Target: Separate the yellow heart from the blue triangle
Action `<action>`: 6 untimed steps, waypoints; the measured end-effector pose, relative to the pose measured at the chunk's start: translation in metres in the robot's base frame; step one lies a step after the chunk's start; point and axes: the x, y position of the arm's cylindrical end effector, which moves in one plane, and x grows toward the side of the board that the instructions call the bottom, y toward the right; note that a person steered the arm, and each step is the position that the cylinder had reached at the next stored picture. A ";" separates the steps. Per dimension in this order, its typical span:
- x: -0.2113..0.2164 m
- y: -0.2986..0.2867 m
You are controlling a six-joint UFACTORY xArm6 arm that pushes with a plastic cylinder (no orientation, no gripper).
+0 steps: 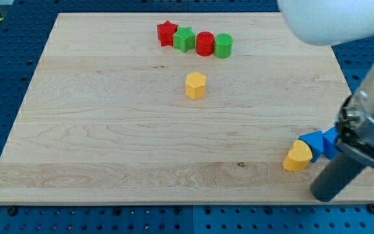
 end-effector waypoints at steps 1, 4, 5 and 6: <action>-0.001 0.036; -0.056 -0.044; -0.056 -0.071; -0.056 -0.084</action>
